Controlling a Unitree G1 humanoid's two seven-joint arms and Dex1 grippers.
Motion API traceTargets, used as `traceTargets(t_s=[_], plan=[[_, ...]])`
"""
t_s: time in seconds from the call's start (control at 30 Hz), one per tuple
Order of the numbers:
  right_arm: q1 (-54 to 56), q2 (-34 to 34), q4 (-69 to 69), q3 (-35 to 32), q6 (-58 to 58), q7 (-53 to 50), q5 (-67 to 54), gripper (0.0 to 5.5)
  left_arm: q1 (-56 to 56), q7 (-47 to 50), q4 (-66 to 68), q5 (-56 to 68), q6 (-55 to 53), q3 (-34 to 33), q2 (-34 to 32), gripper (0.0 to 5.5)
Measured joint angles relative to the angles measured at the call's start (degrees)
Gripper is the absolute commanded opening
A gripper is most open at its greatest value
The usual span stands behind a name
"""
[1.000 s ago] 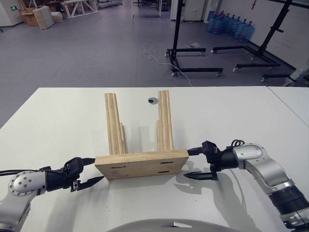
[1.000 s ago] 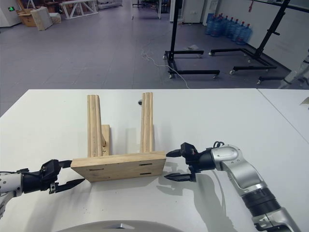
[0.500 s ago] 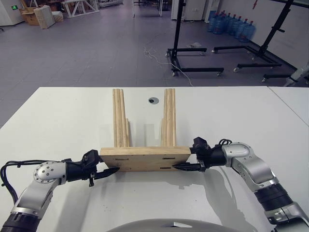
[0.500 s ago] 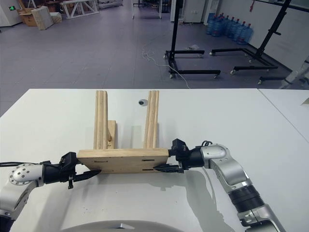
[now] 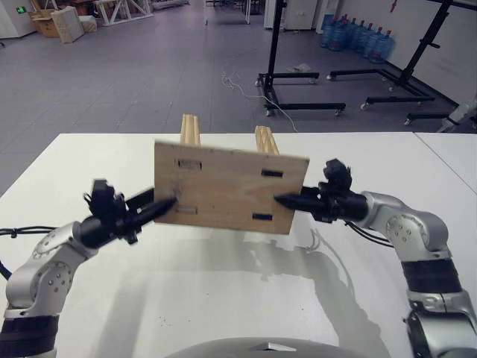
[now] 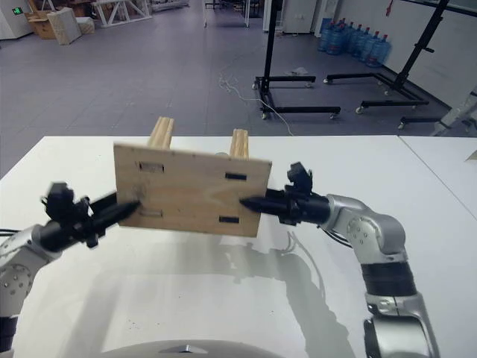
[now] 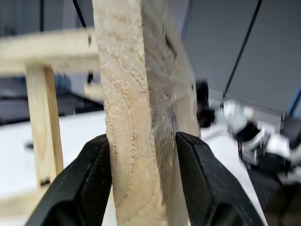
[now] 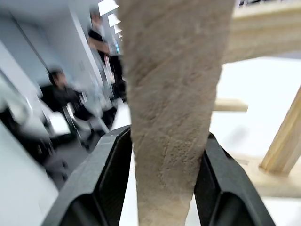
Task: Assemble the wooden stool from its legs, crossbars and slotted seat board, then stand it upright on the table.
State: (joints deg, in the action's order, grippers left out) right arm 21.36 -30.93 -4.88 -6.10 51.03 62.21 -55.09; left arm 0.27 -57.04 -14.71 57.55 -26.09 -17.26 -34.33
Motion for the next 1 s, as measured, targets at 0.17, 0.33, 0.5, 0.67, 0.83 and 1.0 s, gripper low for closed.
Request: traceTargets(t_s=[0.17, 0.33, 0.5, 0.67, 0.83, 1.0], plan=[[7.12, 1.49, 0.72, -5.99, 14.28, -14.59, -14.78, 1.60, -2.43, 7.63, -3.32, 8.46, -4.62, -2.12, 1.23, 1.92], [15.41, 5.98, 6.39, -10.77, 16.16, -40.75, -36.18, 1.34, -4.60, 17.09, -3.39, 17.03, -7.31, -3.13, 5.29, 1.91], [15.71, 10.04, 1.50, -9.64, 7.93, -59.92, -47.98, 1.32, -9.40, 27.99, -3.39, 20.48, -5.63, -4.16, 11.07, 1.91], [11.97, 12.69, -1.82, -7.65, 1.00, -70.79, -53.03, 1.32, -11.54, 37.89, -3.00, 22.19, -5.40, -3.81, 14.38, 1.91], [10.45, 15.73, -3.86, -5.72, -6.29, -81.86, -56.28, 1.32, -11.53, 45.15, -3.11, 23.18, -5.43, -2.86, 17.38, 1.91], [9.33, 18.12, -6.13, -4.98, -9.42, -90.17, -58.41, 1.32, -10.70, 48.80, -3.29, 24.04, -5.54, -2.70, 18.94, 1.91]])
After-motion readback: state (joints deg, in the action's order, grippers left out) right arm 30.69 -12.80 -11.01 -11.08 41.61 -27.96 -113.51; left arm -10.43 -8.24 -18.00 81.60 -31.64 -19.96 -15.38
